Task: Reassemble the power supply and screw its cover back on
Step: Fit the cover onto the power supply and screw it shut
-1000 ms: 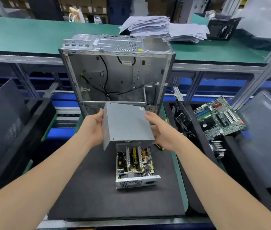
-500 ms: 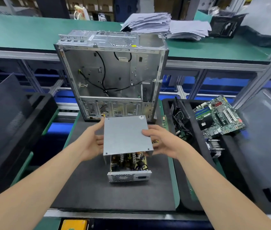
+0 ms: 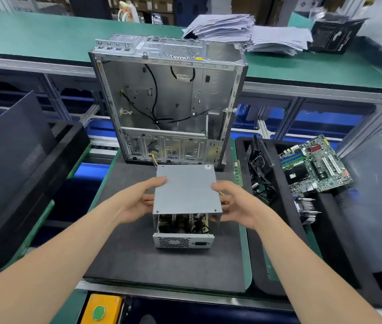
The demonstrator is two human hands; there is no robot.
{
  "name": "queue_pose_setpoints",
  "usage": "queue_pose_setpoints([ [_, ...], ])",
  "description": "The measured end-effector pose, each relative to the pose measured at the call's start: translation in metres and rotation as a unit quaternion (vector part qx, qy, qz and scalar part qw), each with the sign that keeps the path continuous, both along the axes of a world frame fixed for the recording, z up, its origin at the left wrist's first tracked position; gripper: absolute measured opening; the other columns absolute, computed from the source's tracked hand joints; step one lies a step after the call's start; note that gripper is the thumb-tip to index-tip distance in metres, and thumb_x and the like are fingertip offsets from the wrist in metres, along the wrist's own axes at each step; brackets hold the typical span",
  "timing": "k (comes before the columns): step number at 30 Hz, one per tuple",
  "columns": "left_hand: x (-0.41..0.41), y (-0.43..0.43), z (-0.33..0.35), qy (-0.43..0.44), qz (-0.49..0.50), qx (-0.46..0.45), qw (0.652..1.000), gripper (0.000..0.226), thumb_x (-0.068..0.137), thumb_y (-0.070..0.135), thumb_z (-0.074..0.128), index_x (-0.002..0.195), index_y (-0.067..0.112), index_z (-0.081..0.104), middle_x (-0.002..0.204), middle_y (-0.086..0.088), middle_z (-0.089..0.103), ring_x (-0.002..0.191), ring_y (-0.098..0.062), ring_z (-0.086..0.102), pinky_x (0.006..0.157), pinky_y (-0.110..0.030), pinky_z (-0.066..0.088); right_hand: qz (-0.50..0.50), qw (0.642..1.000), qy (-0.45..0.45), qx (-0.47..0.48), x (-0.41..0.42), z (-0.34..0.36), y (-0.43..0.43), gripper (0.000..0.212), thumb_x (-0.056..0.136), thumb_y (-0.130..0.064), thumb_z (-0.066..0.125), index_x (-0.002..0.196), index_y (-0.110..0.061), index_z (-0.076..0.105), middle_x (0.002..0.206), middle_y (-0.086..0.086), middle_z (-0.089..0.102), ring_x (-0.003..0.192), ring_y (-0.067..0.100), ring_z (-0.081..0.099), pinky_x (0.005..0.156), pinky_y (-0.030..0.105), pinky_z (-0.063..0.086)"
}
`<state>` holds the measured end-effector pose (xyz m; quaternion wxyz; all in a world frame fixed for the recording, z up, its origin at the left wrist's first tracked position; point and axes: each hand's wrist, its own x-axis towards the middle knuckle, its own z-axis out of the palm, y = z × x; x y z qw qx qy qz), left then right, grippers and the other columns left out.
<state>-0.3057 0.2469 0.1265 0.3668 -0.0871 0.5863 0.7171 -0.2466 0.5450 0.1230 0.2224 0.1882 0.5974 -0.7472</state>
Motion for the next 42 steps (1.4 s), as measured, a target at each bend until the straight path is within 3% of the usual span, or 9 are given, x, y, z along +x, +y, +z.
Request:
queue_pose_setpoints([
  [5, 0.0, 0.002, -0.008, 0.004, -0.019, -0.019, 1.0, 0.071, 0.072, 0.044, 0.089, 0.134, 0.018, 0.065, 0.122, -0.019, 0.074, 0.111, -0.031, 0.073, 0.09, -0.039, 0.055, -0.02, 0.999, -0.022, -0.013, 0.008, -0.018, -0.001, 0.077, 0.062, -0.039, 0.093, 0.13, -0.02, 0.063, 0.123, 0.02, 0.072, 0.092, 0.036, 0.073, 0.084, 0.055, 0.061],
  [9, 0.001, 0.0, -0.02, -0.002, -0.027, -0.031, 0.999, 0.076, 0.065, 0.047, 0.09, 0.132, 0.019, 0.067, 0.12, -0.018, 0.075, 0.109, -0.029, 0.074, 0.092, -0.04, 0.054, -0.02, 0.999, -0.036, -0.002, 0.011, -0.031, -0.006, 0.073, 0.064, -0.041, 0.091, 0.13, -0.023, 0.065, 0.118, 0.017, 0.075, 0.095, 0.036, 0.073, 0.091, 0.059, 0.059],
  [13, 0.003, -0.003, -0.029, -0.002, -0.027, -0.035, 0.999, 0.066, 0.077, 0.042, 0.087, 0.133, 0.016, 0.065, 0.12, -0.017, 0.075, 0.109, -0.027, 0.074, 0.087, -0.038, 0.057, -0.02, 0.999, -0.041, -0.01, 0.015, -0.037, -0.006, 0.064, 0.065, -0.04, 0.09, 0.124, -0.026, 0.069, 0.115, 0.018, 0.076, 0.095, 0.035, 0.074, 0.089, 0.053, 0.061],
  [22, 0.004, -0.009, -0.039, 0.024, -0.075, -0.063, 0.995, 0.057, 0.084, 0.044, 0.08, 0.125, 0.006, 0.073, 0.122, -0.018, 0.074, 0.112, -0.029, 0.071, 0.089, -0.034, 0.054, 0.006, 0.999, -0.039, 0.026, 0.023, -0.046, -0.009, 0.082, 0.062, -0.043, 0.089, 0.136, -0.02, 0.06, 0.119, 0.017, 0.075, 0.096, 0.032, 0.075, 0.076, 0.037, 0.061],
  [27, 0.003, -0.01, -0.046, 0.029, -0.084, -0.07, 0.994, 0.054, 0.084, 0.047, 0.078, 0.119, 0.006, 0.076, 0.113, -0.014, 0.077, 0.107, -0.026, 0.073, 0.087, -0.032, 0.055, 0.001, 0.999, -0.041, 0.032, 0.021, -0.046, -0.009, 0.081, 0.063, -0.041, 0.091, 0.135, -0.02, 0.06, 0.118, 0.019, 0.075, 0.098, 0.034, 0.075, 0.077, 0.04, 0.062],
  [32, 0.0, -0.007, -0.048, 0.043, -0.103, -0.099, 0.989, 0.048, 0.1, 0.043, 0.063, 0.121, 0.0, 0.072, 0.119, -0.014, 0.076, 0.114, -0.03, 0.072, 0.105, -0.041, 0.052, -0.005, 0.999, -0.051, 0.014, 0.021, -0.048, -0.01, 0.072, 0.066, -0.037, 0.091, 0.13, -0.019, 0.065, 0.117, 0.017, 0.076, 0.097, 0.035, 0.076, 0.081, 0.048, 0.062],
  [36, -0.001, -0.007, -0.045, 0.051, -0.106, -0.123, 0.985, 0.05, 0.097, 0.046, 0.067, 0.112, -0.002, 0.072, 0.112, -0.016, 0.077, 0.104, -0.029, 0.075, 0.099, -0.041, 0.056, -0.016, 0.999, -0.05, 0.013, 0.023, -0.048, -0.011, 0.072, 0.065, -0.035, 0.092, 0.13, -0.02, 0.065, 0.117, 0.016, 0.076, 0.098, 0.035, 0.075, 0.084, 0.052, 0.062],
  [38, -0.003, -0.009, -0.044, 0.04, -0.119, -0.134, 0.983, 0.055, 0.095, 0.048, 0.07, 0.116, -0.002, 0.072, 0.112, -0.016, 0.077, 0.107, -0.03, 0.074, 0.101, -0.041, 0.056, -0.015, 0.999, -0.05, 0.011, 0.024, -0.046, -0.011, 0.072, 0.065, -0.035, 0.091, 0.13, -0.02, 0.066, 0.116, 0.015, 0.076, 0.098, 0.034, 0.075, 0.086, 0.052, 0.062],
  [42, -0.009, -0.011, -0.038, -0.002, -0.111, -0.146, 0.983, 0.053, 0.088, 0.046, 0.077, 0.12, 0.004, 0.069, 0.11, -0.016, 0.078, 0.104, -0.03, 0.076, 0.09, -0.038, 0.06, -0.01, 0.999, -0.049, 0.008, 0.025, -0.043, -0.012, 0.071, 0.065, -0.034, 0.09, 0.13, -0.019, 0.066, 0.117, 0.015, 0.077, 0.097, 0.034, 0.075, 0.085, 0.049, 0.062],
])
